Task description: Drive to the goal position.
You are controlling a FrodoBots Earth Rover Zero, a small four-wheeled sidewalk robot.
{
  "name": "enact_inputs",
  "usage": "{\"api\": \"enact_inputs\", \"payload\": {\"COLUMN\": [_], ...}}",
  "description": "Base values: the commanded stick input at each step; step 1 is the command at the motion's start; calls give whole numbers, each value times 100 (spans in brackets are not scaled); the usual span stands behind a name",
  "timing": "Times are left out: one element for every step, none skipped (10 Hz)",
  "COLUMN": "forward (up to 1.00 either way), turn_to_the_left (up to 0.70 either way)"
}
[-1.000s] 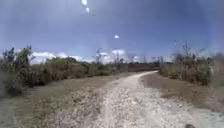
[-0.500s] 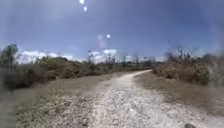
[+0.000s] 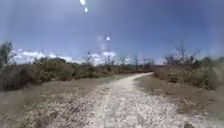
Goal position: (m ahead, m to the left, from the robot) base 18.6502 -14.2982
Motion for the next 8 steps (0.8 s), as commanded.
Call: {"api": "enact_inputs", "payload": {"forward": [70,70,70,70,70,70,70,70], "turn_to_the_left": [0,0,-23,-35,-22,-6,0,0]}}
